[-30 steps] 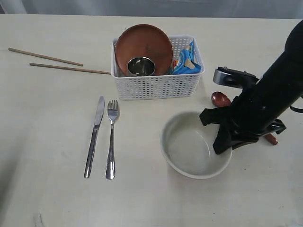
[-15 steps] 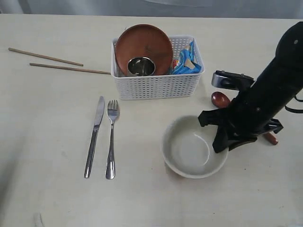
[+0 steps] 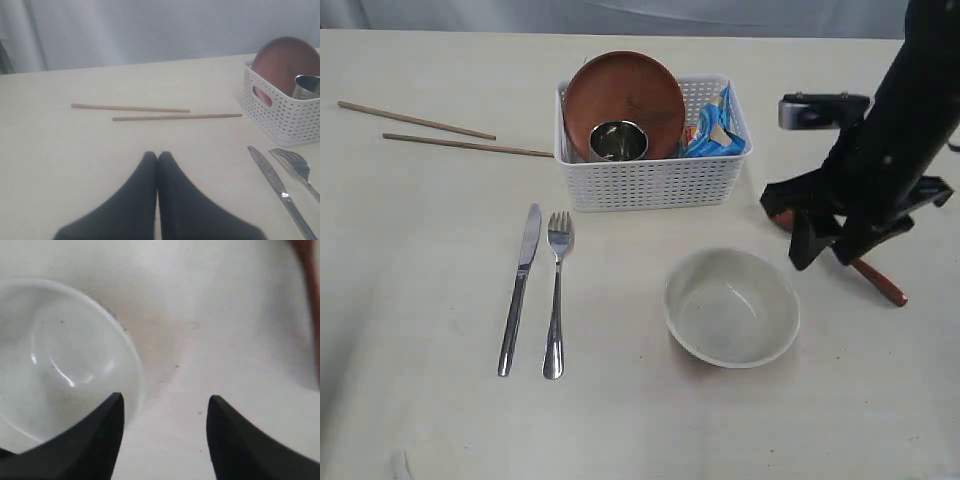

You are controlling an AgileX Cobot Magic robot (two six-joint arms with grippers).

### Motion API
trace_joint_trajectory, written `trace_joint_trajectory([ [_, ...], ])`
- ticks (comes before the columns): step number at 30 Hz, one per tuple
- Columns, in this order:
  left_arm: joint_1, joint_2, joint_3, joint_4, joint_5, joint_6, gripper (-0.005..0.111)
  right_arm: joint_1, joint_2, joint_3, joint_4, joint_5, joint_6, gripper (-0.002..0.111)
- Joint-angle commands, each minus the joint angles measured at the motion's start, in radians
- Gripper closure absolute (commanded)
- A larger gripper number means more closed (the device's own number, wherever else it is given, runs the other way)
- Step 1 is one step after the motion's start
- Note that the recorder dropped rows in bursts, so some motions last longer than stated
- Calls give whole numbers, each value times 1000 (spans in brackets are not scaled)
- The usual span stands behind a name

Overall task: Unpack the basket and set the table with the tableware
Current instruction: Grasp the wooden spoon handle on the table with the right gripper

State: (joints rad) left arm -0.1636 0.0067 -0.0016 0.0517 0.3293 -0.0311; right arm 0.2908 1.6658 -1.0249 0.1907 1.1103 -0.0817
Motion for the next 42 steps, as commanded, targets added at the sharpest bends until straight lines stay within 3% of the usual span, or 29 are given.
trace_joint_trajectory([
  [1,3,-7,2,-2,-8,0,107,2,-49,-72,-232,36,142,59],
  [4,3,-7,2,-2,-8,0,107,2,-55,-57,-364,-4,151,59],
  [11,3,-7,2,-2,-8,0,107,2,3,49,-344,-159,-129,59],
  [17,3,-7,2,-2,-8,0,107,2,66,55,-346,-276,-151,59],
  [32,3,-7,2,-2,-8,0,107,2,214,55,-320,-353,-201,59],
  [34,3,-7,2,-2,-8,0,107,2,221,55,-326,-355,-201,64],
  [39,3,-7,2,-2,-8,0,107,2,222,55,-352,-334,-205,106],
  [42,3,-7,2,-2,-8,0,107,2,215,49,-380,-274,-210,109],
])
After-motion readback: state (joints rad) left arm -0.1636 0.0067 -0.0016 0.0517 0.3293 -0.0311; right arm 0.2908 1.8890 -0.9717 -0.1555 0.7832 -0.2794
